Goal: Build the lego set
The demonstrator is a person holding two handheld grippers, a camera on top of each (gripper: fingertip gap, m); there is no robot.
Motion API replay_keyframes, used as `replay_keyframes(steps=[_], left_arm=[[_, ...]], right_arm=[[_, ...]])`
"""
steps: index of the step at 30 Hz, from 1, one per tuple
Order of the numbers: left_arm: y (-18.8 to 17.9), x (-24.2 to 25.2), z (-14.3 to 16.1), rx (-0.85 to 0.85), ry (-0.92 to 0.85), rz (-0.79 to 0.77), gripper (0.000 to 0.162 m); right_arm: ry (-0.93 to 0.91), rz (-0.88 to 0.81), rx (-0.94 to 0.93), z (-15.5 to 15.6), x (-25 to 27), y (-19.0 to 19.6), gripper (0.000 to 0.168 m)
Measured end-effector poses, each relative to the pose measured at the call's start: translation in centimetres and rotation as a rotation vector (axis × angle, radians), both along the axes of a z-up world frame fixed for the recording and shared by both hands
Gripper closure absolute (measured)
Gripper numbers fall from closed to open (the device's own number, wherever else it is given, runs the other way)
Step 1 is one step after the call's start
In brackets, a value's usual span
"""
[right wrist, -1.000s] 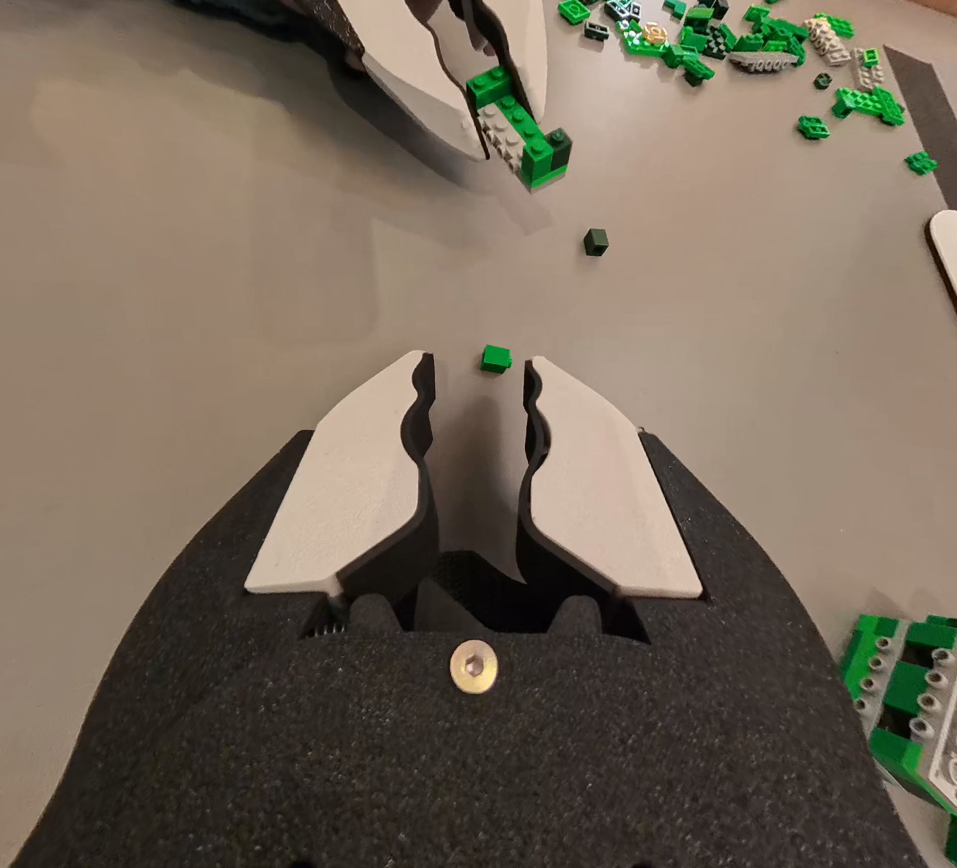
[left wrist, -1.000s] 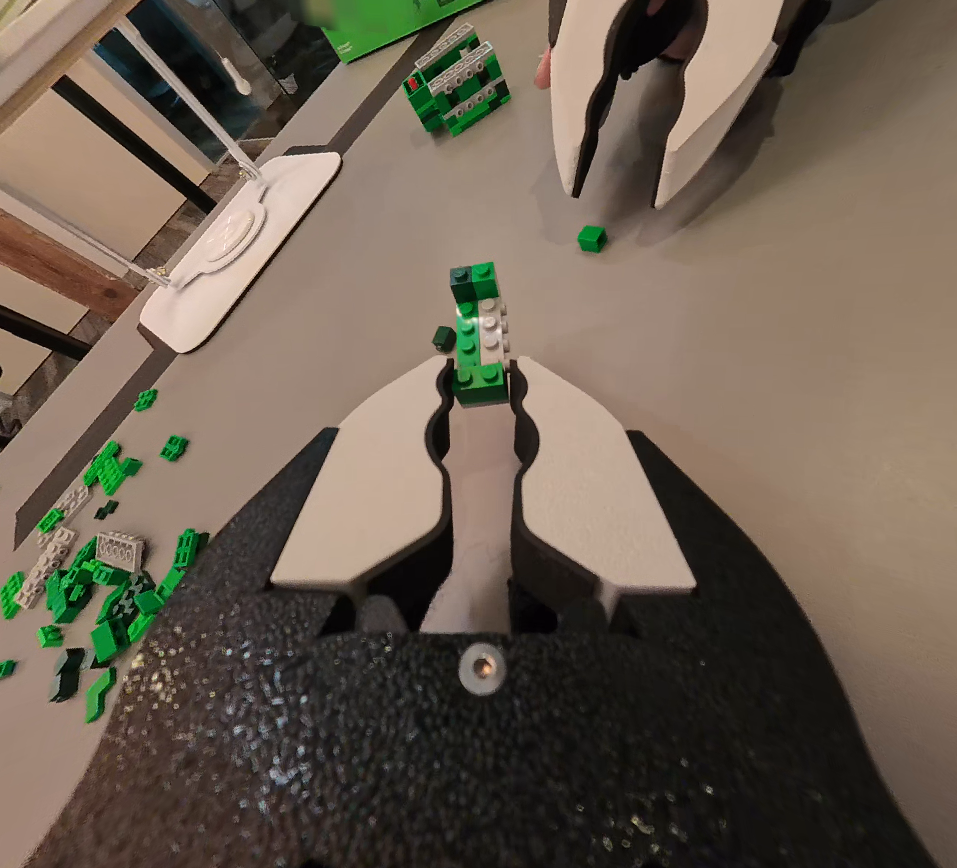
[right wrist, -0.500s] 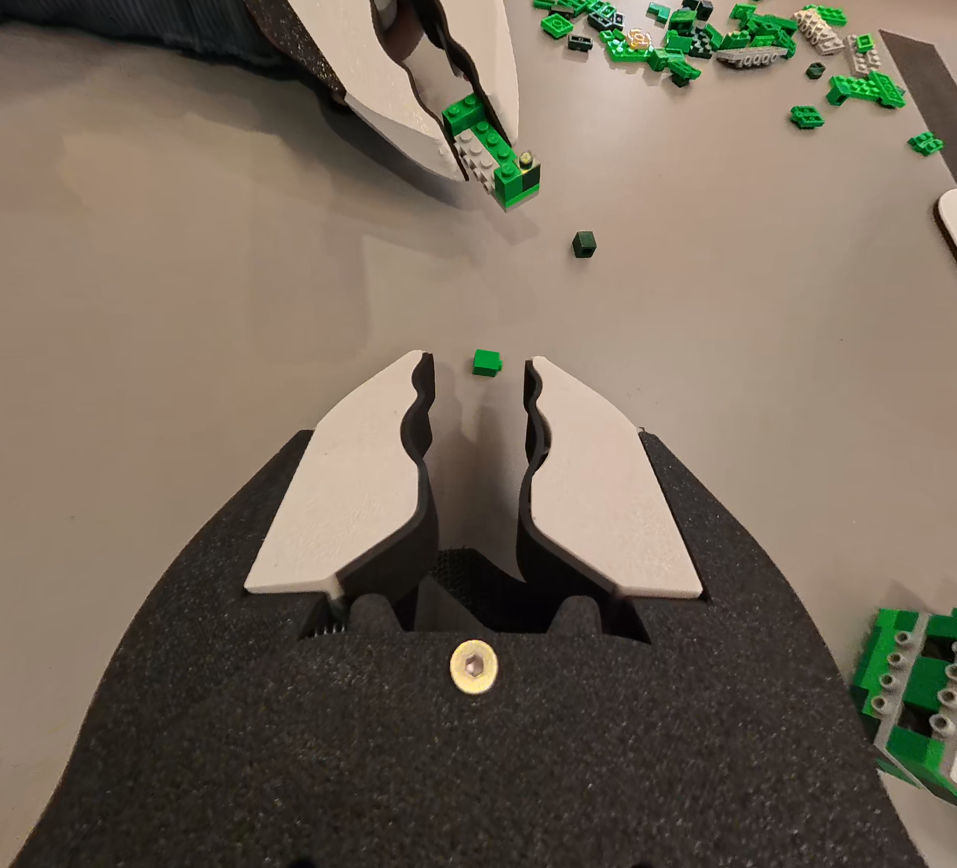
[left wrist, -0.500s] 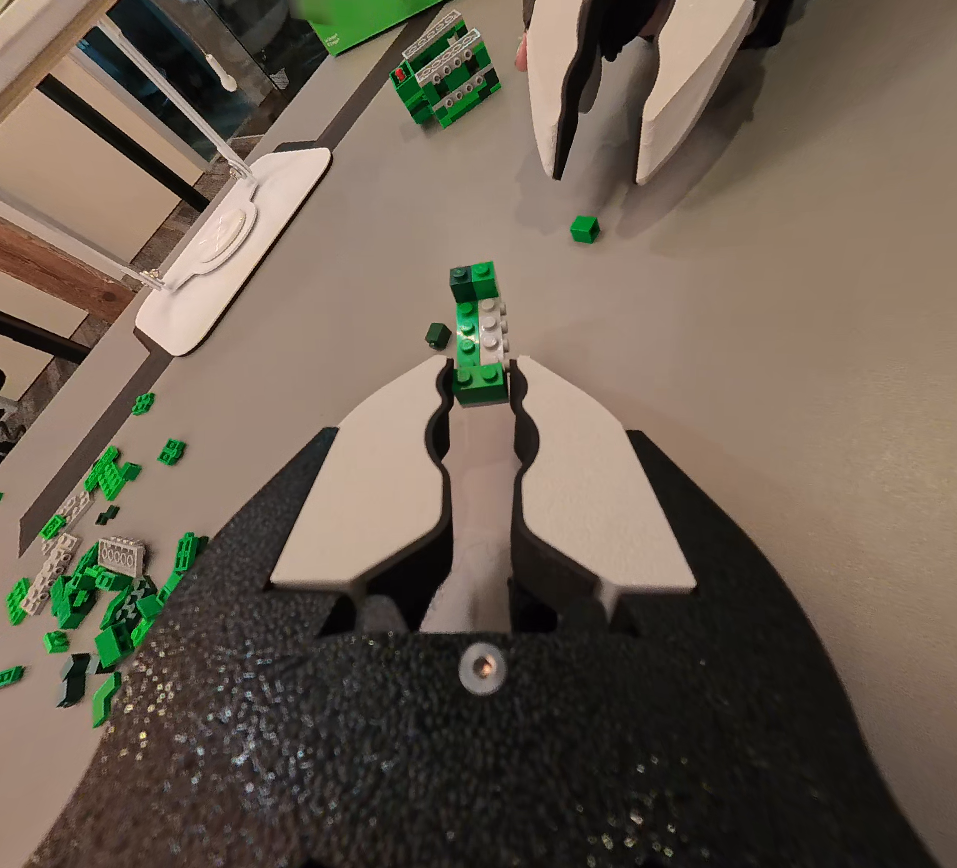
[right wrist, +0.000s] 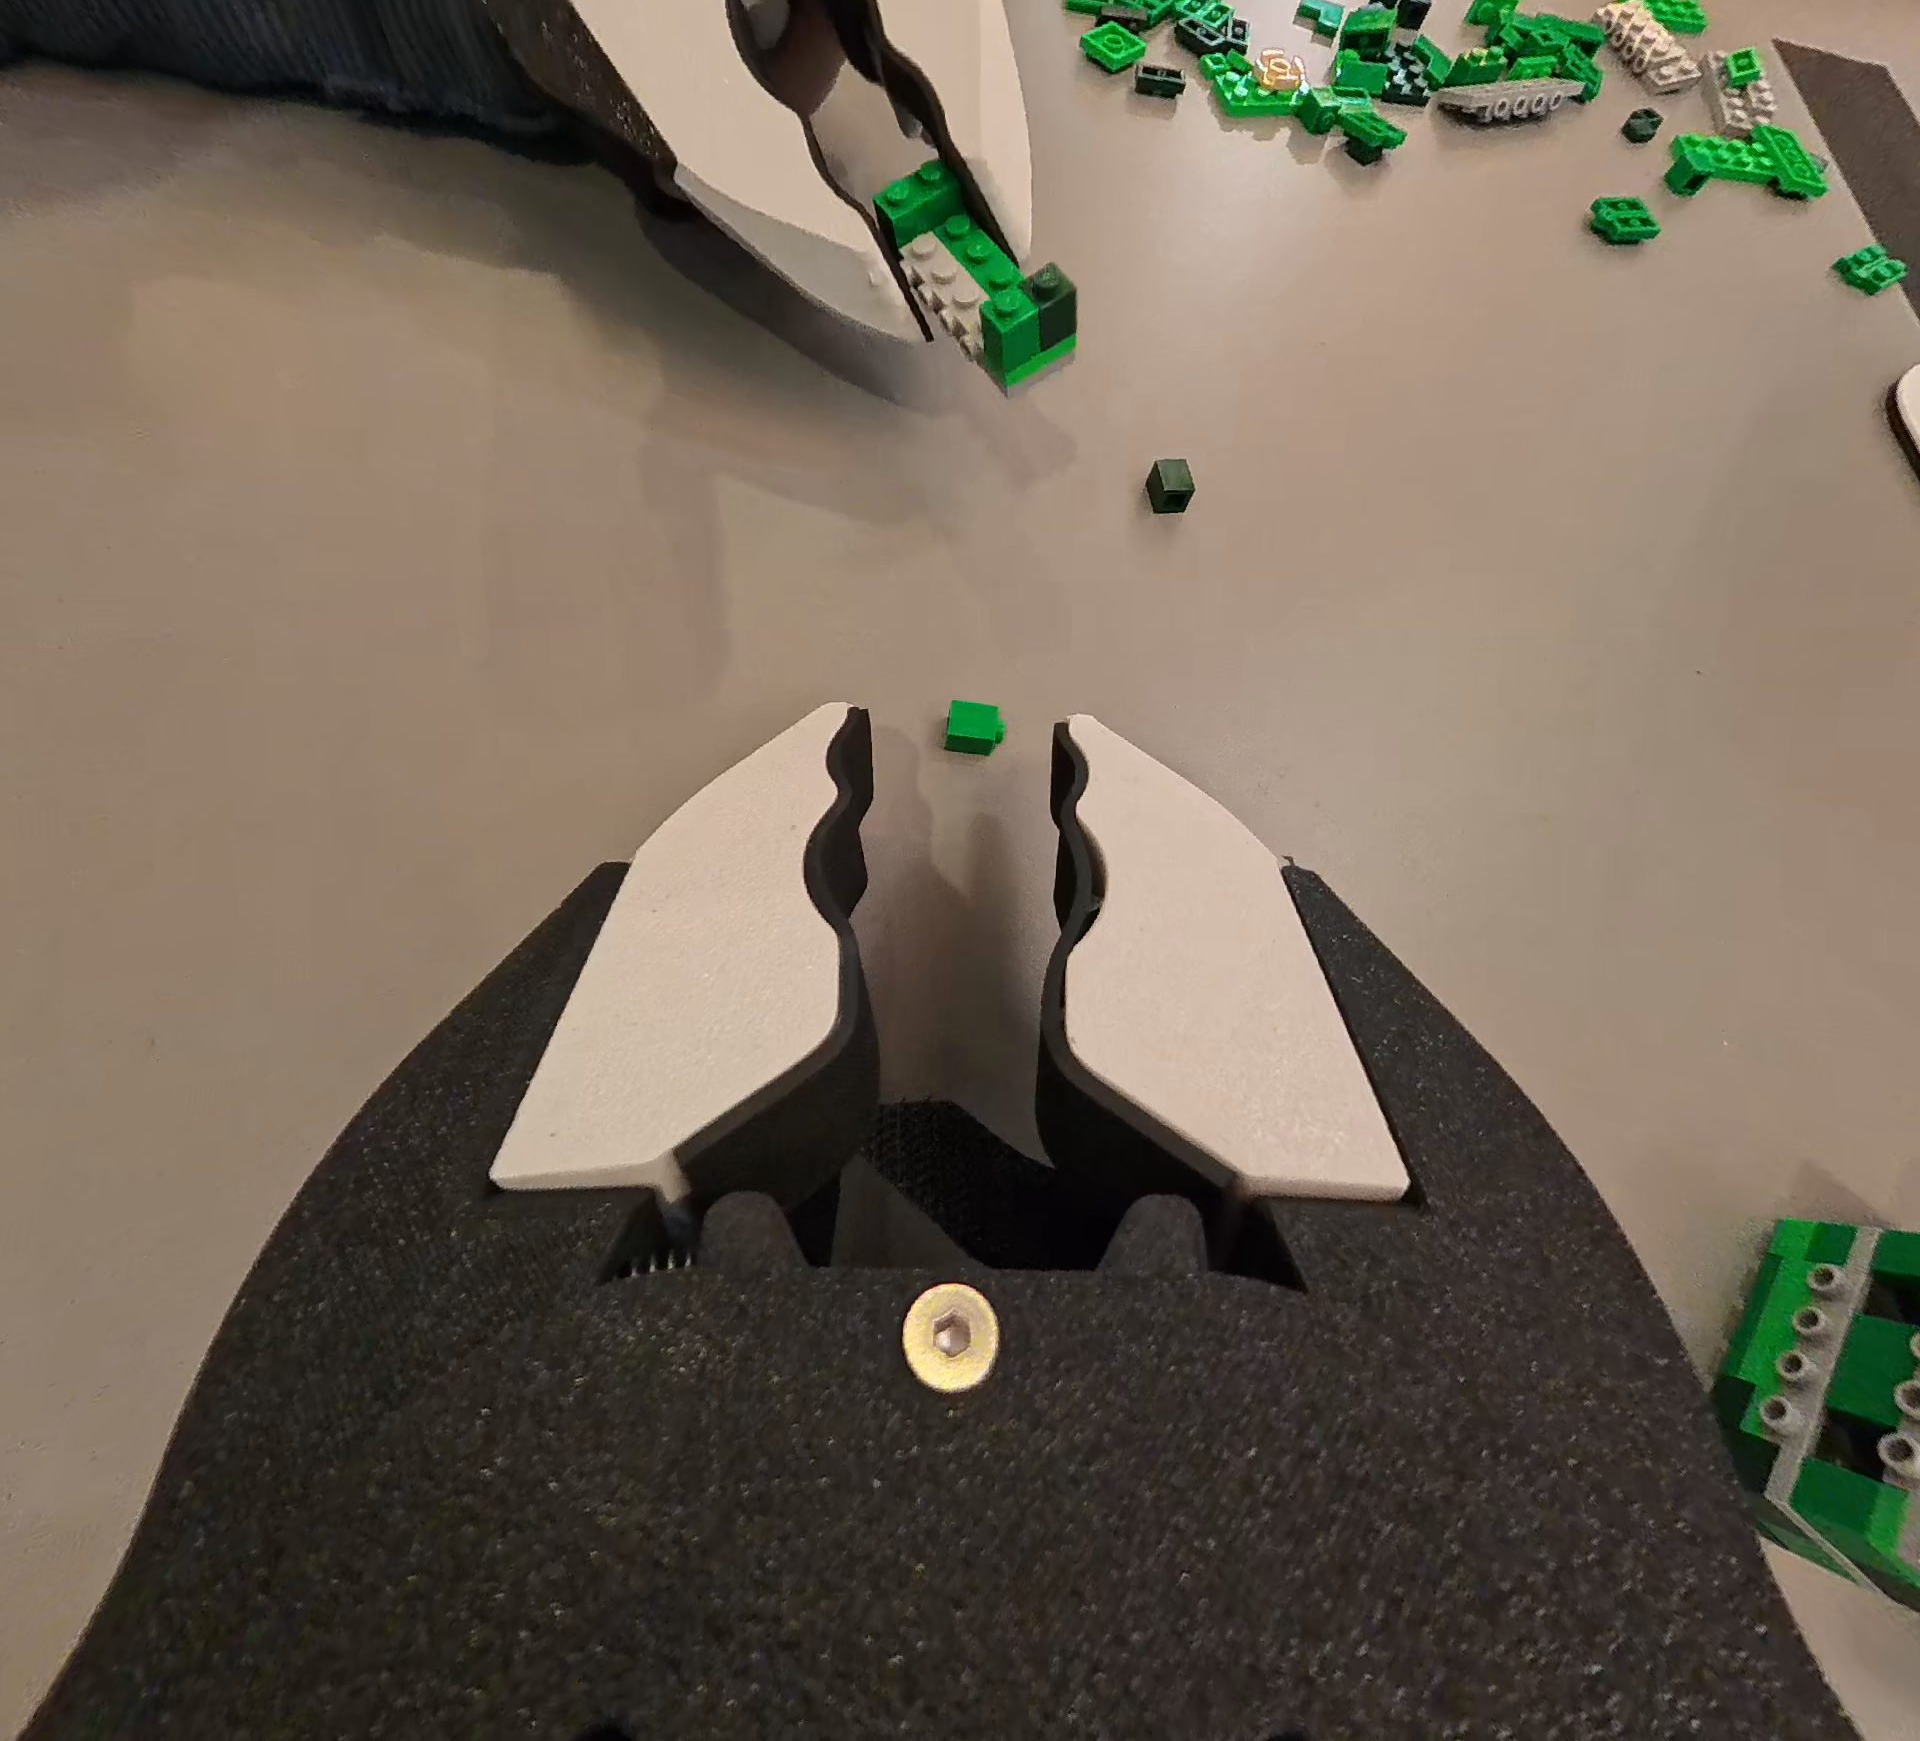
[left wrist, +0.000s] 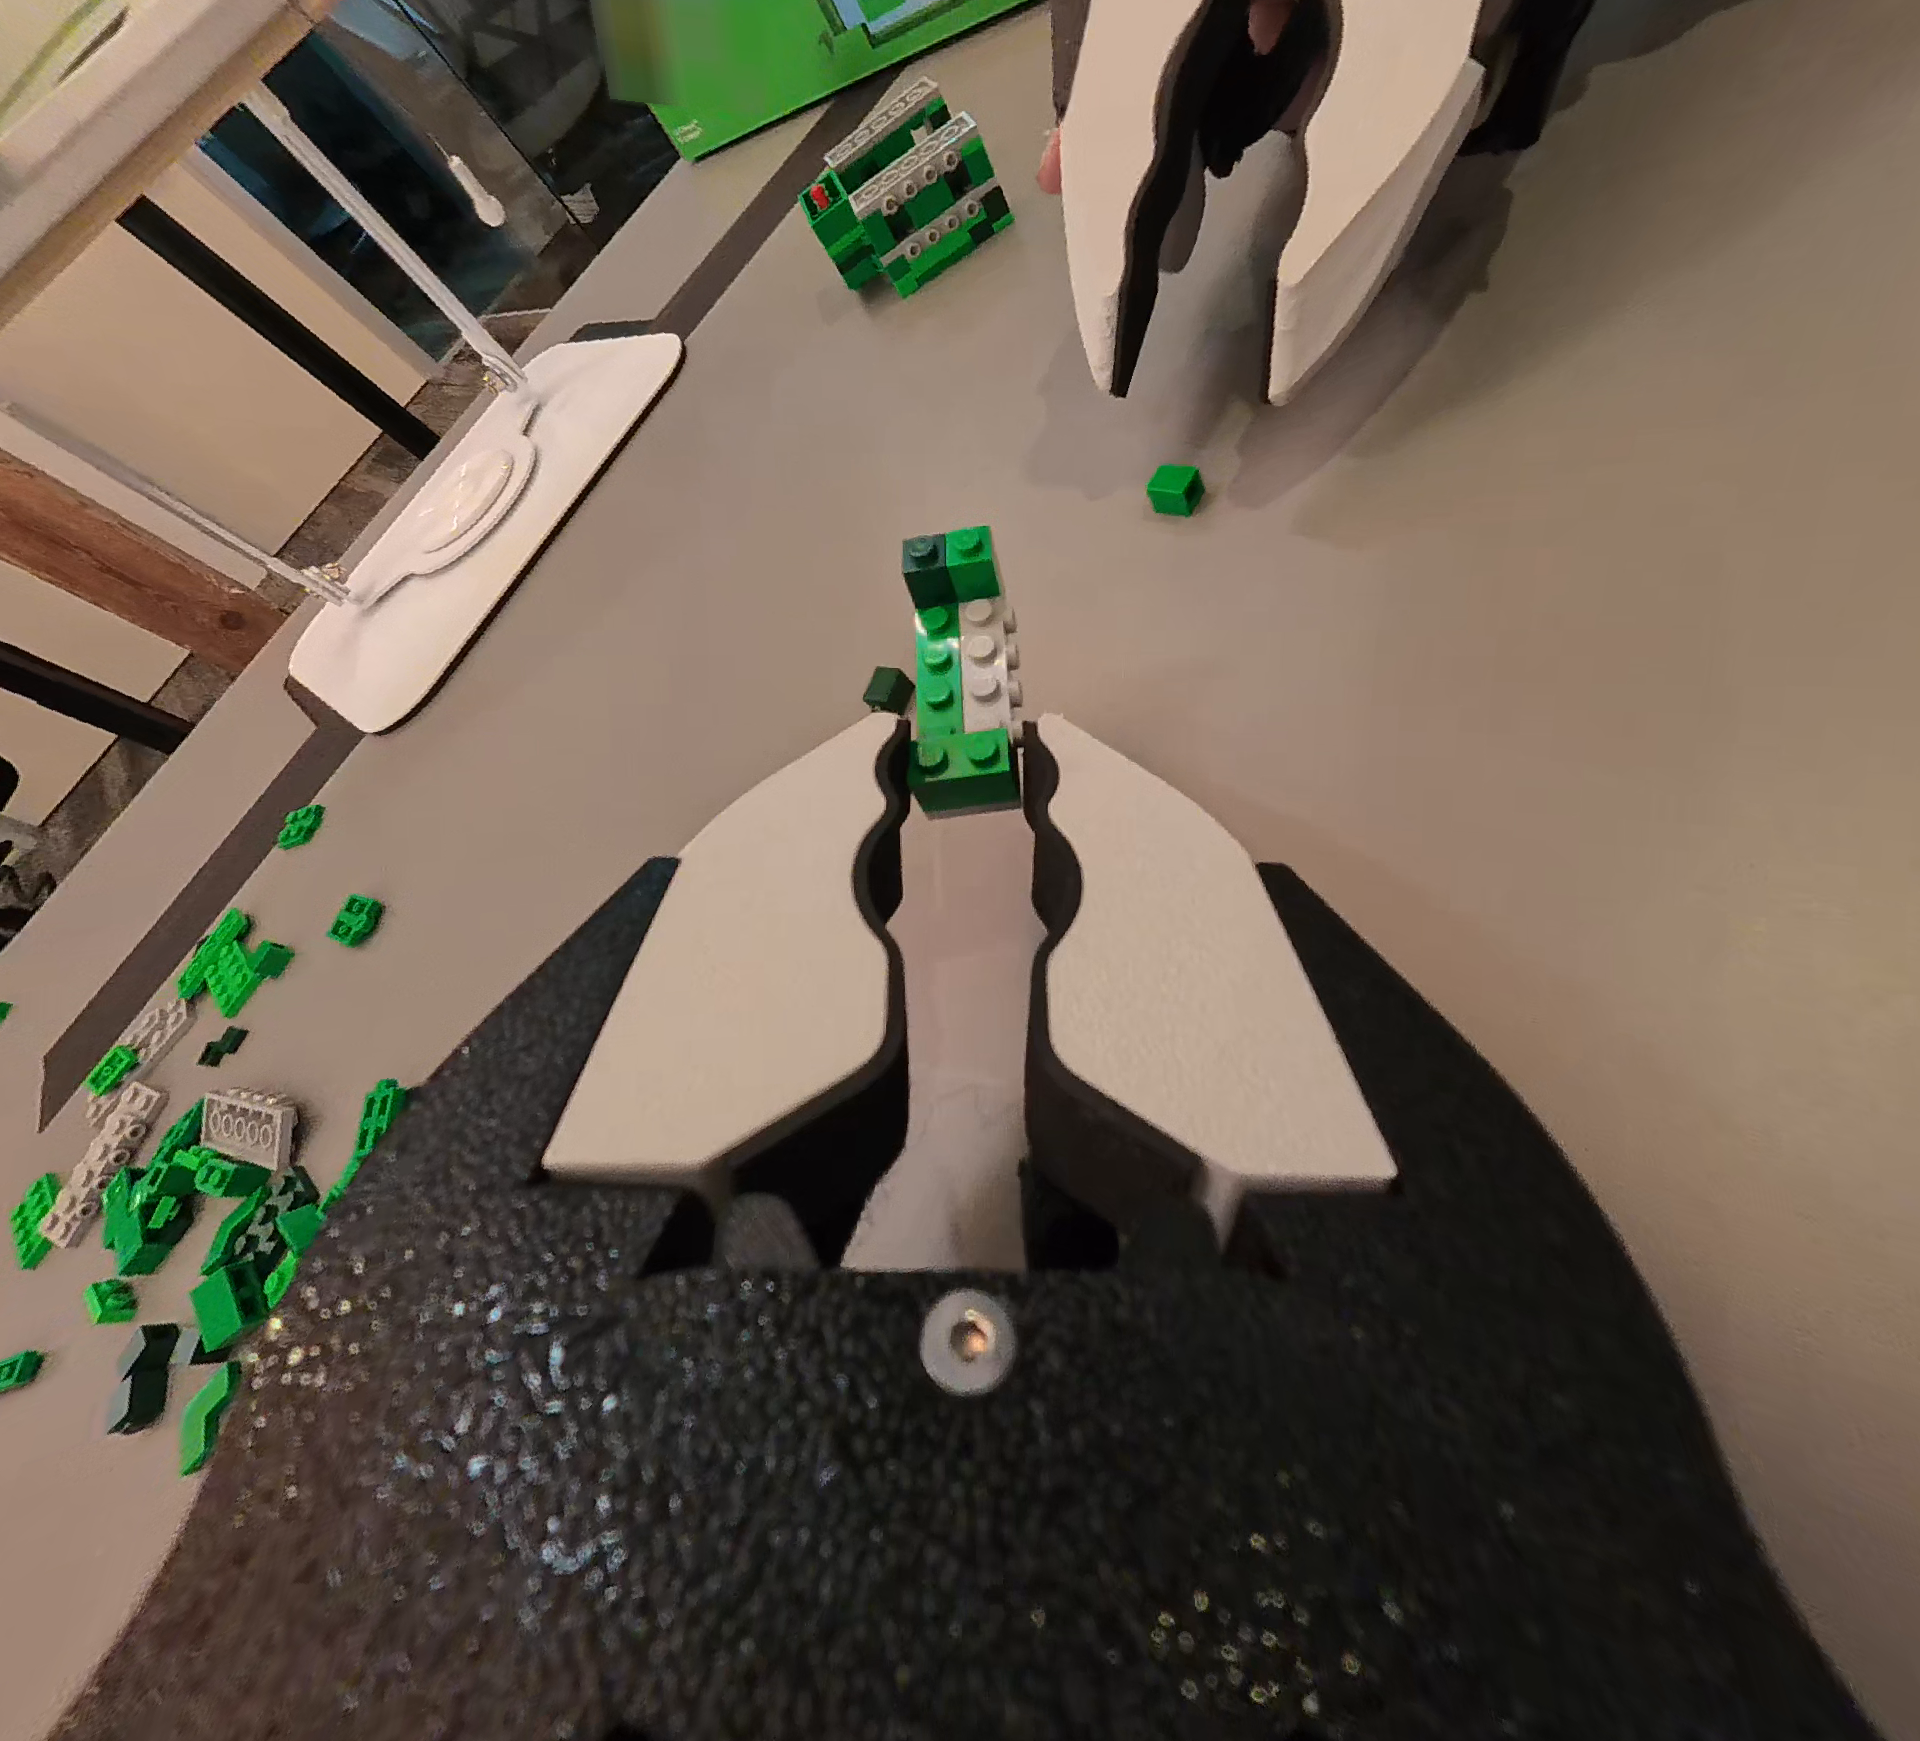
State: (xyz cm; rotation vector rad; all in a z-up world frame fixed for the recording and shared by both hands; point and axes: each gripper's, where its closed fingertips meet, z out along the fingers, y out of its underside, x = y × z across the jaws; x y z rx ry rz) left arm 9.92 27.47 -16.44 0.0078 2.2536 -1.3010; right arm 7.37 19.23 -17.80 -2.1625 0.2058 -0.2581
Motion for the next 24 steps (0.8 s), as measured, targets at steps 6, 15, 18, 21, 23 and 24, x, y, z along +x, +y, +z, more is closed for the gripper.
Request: replay_keyframes(steps=[6, 15, 18, 21, 23, 24], left_arm=[[-0.09, -0.1, -0.35, 0.026, -0.006, -0.006, 0.142], [-0.08, -0.13, -0.34, 0.026, -0.007, -0.007, 0.142], [-0.09, -0.13, -0.34, 0.027, -0.007, -0.007, 0.142], [-0.09, -0.14, -0.32, 0.026, -0.007, -0.007, 0.142], [-0.09, -0.14, -0.31, 0.025, -0.007, -0.007, 0.142], [-0.09, -0.14, -0.31, 0.025, -0.007, -0.007, 0.142]], right_arm=[[0.002, 0.0, -0.006, -0.08, -0.02, 0.01, 0.136], [0.001, -0.001, -0.013, -0.18, -0.03, 0.0, 0.136], [0.002, -0.002, -0.013, -0.19, -0.03, -0.01, 0.136], [0.001, -0.002, -0.016, -0.22, -0.02, -0.01, 0.136], [0.002, -0.002, -0.017, -0.24, -0.04, -0.01, 0.136], [0.002, -0.003, -0.017, -0.24, -0.02, -0.02, 0.136]])
